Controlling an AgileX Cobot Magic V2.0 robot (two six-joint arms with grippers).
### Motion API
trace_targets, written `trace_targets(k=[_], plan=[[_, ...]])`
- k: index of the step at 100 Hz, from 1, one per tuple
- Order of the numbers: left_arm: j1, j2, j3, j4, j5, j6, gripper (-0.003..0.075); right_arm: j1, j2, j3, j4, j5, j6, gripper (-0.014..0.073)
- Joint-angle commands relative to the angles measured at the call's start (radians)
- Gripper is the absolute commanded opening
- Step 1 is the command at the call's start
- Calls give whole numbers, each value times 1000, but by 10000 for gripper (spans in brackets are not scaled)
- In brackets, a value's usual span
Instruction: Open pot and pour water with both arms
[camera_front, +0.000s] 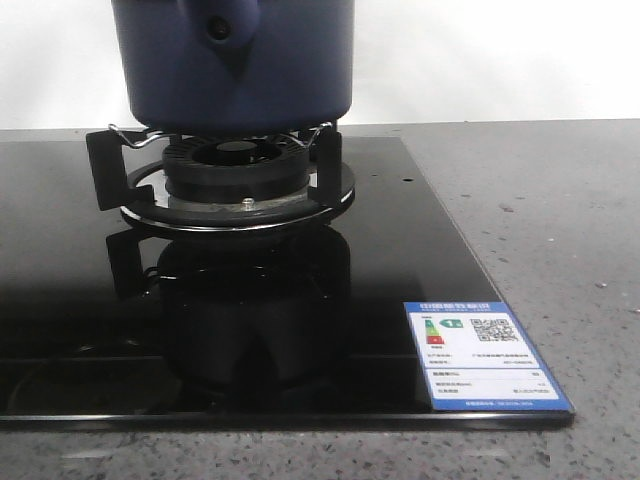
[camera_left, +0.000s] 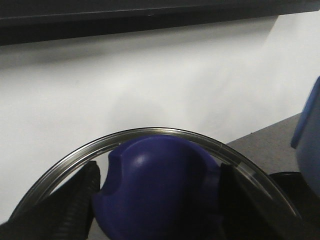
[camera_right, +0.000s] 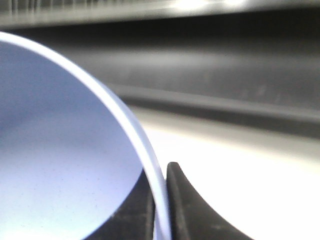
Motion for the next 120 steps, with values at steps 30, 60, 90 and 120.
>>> trace_targets(k=[30, 60, 90, 120], plan=[[-80, -31, -40, -172, 57, -2, 347, -120, -99, -426, 198, 963, 0, -62], [-248, -31, -40, -172, 51, 43, 347, -431, -99, -513, 198, 1572, 62, -62], [-331, -31, -40, -172, 47, 50, 347, -670, -99, -293, 198, 1766, 45, -62], [-348, -31, -40, -172, 47, 52, 347, -713, -99, -88, 196, 1626, 45, -62]])
